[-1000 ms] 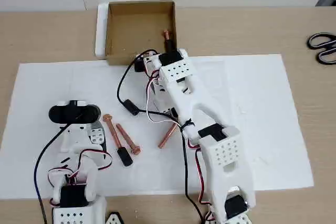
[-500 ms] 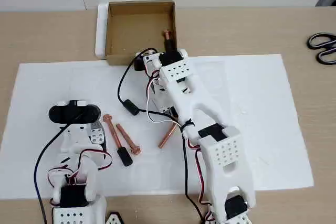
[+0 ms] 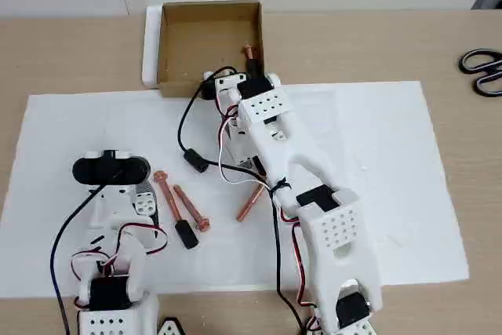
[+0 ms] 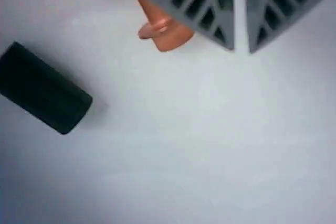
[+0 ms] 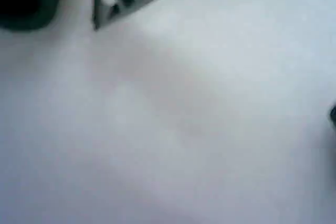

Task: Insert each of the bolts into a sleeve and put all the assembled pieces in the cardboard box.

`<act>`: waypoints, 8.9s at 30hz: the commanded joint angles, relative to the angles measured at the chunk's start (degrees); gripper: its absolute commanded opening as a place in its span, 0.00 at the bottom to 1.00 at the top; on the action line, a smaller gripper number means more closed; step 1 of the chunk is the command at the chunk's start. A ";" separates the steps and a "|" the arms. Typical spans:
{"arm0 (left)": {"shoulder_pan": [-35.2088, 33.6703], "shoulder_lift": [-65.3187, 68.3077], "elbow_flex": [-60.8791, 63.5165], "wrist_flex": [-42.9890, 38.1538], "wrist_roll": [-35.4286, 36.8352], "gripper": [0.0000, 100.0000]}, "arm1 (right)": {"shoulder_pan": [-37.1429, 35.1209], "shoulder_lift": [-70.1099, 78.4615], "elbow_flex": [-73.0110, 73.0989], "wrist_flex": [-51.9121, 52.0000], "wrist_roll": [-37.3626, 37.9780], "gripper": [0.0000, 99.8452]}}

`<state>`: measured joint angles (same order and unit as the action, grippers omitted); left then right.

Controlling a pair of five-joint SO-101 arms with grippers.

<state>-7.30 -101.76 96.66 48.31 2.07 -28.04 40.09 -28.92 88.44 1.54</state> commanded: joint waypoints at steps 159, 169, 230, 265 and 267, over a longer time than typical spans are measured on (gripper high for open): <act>35.52 125.98 -103.16 34.73 8.26 0.15 | 38.46 -144.13 92.22 -24.84 -3.43 0.00; 35.25 126.68 -103.69 35.08 8.26 0.15 | 38.46 -144.13 92.22 -24.84 -3.34 0.00; 40.26 88.00 -103.96 43.87 8.09 0.01 | 24.40 -144.13 92.13 -25.36 -3.60 0.00; 40.09 46.51 -80.31 22.95 7.91 0.01 | 7.34 -144.13 97.93 -44.00 -3.34 0.01; 40.09 45.54 -77.23 17.32 7.91 0.01 | 7.08 -144.13 98.64 -45.76 -3.34 0.01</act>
<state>32.88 -54.37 16.48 73.89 10.42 -20.57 -103.47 69.63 45.89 -1.45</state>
